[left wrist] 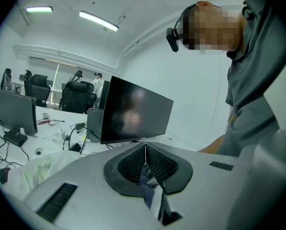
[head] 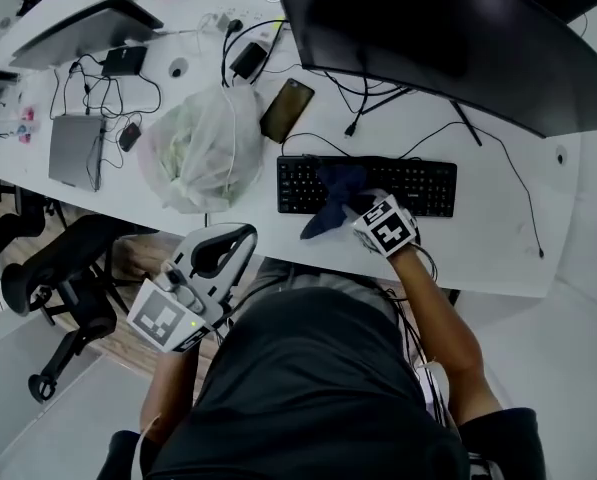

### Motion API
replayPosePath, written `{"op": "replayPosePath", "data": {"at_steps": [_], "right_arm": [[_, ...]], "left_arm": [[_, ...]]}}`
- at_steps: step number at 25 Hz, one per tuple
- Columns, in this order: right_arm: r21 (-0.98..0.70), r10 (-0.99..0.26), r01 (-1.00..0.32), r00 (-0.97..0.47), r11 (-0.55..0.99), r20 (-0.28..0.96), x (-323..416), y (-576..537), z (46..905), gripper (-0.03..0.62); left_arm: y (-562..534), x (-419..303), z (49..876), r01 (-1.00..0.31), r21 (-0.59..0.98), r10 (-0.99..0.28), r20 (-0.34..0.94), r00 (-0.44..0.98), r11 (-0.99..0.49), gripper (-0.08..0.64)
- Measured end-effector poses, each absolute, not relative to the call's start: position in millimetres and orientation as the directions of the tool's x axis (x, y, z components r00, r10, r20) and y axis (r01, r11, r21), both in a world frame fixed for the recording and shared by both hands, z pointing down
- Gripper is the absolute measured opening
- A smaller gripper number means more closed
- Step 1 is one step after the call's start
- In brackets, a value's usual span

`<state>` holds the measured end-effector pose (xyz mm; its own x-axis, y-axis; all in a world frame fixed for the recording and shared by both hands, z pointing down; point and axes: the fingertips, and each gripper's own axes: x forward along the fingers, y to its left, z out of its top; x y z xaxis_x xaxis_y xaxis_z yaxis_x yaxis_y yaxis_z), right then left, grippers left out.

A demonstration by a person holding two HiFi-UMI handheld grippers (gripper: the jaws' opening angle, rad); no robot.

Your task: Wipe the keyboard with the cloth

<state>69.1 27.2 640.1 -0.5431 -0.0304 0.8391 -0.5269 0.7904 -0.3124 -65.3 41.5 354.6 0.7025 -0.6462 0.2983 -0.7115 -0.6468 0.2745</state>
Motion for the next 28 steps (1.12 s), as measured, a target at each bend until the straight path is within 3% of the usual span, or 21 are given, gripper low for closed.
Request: {"op": "replayPosePath", "data": {"at_steps": [3, 5, 8, 10, 14, 16, 19, 23, 28], "right_arm": [[-0.248, -0.164, -0.638, -0.514, 0.73, 0.842, 75.7, -35.9, 636.9, 0.064], [-0.312, -0.1, -0.65, -0.516, 0.693, 0.851, 72.1, -12.0, 643.5, 0.064], [-0.443, 0.086, -0.566, -0.547, 0.695, 0.833, 55.7, 72.6, 649.2, 0.063], [-0.474, 0.135, -0.525, -0.557, 0.707, 0.819, 49.2, 90.2, 649.6, 0.063], [-0.297, -0.134, -0.612, -0.557, 0.733, 0.819, 55.5, -5.5, 626.9, 0.063], [-0.245, -0.197, -0.669, -0.512, 0.702, 0.836, 63.0, -37.0, 627.6, 0.063], [-0.274, -0.141, -0.681, -0.488, 0.679, 0.862, 62.0, 5.4, 644.4, 0.063], [-0.417, 0.057, -0.586, -0.533, 0.695, 0.844, 38.9, 77.5, 645.8, 0.063], [-0.33, -0.098, -0.582, -0.582, 0.743, 0.807, -10.9, -11.1, 624.0, 0.063]], "left_arm": [[40.5, -66.8, 354.8, -0.706, 0.272, -0.641, 0.295, 0.708, -0.654, 0.005], [42.3, -67.6, 353.4, -0.703, 0.273, -0.639, 0.293, 0.711, -0.657, 0.005], [42.6, -76.4, 352.1, -0.707, 0.28, -0.647, 0.286, 0.707, -0.649, 0.005], [41.5, -84.3, 355.3, -0.713, 0.283, -0.652, 0.289, 0.701, -0.641, 0.005], [34.3, -100.8, 360.2, -0.723, 0.273, -0.659, 0.296, 0.691, -0.635, 0.005], [29.7, -108.9, 358.5, -0.729, 0.263, -0.669, 0.289, 0.684, -0.632, 0.005], [27.9, -117.8, 356.0, -0.735, 0.261, -0.681, 0.276, 0.678, -0.626, 0.005], [32.1, -130.4, 362.9, -0.737, 0.286, -0.688, 0.265, 0.675, -0.613, 0.005], [32.7, -140.2, 369.0, -0.732, 0.3, -0.684, 0.263, 0.68, -0.612, 0.005]]}}
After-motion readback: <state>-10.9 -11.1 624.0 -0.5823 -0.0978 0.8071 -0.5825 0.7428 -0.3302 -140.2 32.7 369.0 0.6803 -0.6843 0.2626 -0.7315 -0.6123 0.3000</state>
